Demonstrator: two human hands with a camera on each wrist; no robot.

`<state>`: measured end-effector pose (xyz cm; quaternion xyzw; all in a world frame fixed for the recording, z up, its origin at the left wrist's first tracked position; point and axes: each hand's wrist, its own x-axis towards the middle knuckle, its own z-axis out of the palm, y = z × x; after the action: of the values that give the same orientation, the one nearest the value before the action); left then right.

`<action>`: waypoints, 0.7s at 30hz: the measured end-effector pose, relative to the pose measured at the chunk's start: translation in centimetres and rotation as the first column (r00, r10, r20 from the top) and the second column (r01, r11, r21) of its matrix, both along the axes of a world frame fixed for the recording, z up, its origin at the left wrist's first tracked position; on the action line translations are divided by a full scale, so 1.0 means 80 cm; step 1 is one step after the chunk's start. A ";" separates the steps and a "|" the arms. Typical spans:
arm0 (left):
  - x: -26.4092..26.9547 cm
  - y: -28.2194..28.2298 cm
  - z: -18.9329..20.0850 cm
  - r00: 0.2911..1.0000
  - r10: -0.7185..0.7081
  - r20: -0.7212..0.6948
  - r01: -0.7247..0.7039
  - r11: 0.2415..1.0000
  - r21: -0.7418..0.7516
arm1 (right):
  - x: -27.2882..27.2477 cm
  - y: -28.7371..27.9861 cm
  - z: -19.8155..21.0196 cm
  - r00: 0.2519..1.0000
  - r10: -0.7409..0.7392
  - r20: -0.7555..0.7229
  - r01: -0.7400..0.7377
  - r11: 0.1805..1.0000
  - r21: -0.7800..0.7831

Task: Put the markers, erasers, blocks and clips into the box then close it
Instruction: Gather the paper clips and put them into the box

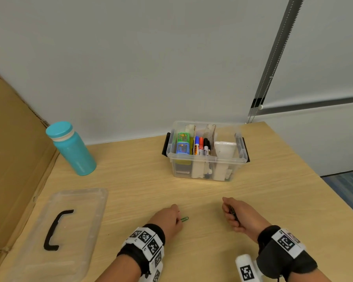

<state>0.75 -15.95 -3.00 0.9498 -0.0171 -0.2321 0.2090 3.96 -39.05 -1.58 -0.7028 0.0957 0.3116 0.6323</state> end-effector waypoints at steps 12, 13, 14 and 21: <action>-0.006 0.041 0.006 0.950 0.221 0.219 -0.196 0.972 -0.129 | 0.074 0.008 0.132 0.466 0.162 0.870 0.223 0.930 -0.293; -0.007 0.043 0.007 0.945 0.234 0.228 -0.207 0.969 -0.133 | 0.090 0.011 0.133 0.443 0.222 0.869 0.250 0.900 -0.358; -0.007 0.044 0.008 0.941 0.248 0.231 -0.220 0.965 -0.140 | 0.106 0.014 0.131 0.439 0.306 0.845 0.268 0.853 -0.448; -0.014 0.043 0.019 0.921 0.300 0.248 -0.263 0.949 -0.172 | 0.162 0.039 0.081 0.593 0.670 0.448 0.080 0.505 -0.860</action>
<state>-0.39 -12.51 -1.49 0.9487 0.0757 -0.0660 0.2998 16.95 -35.94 4.90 -0.9736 -0.1773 0.0296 0.1405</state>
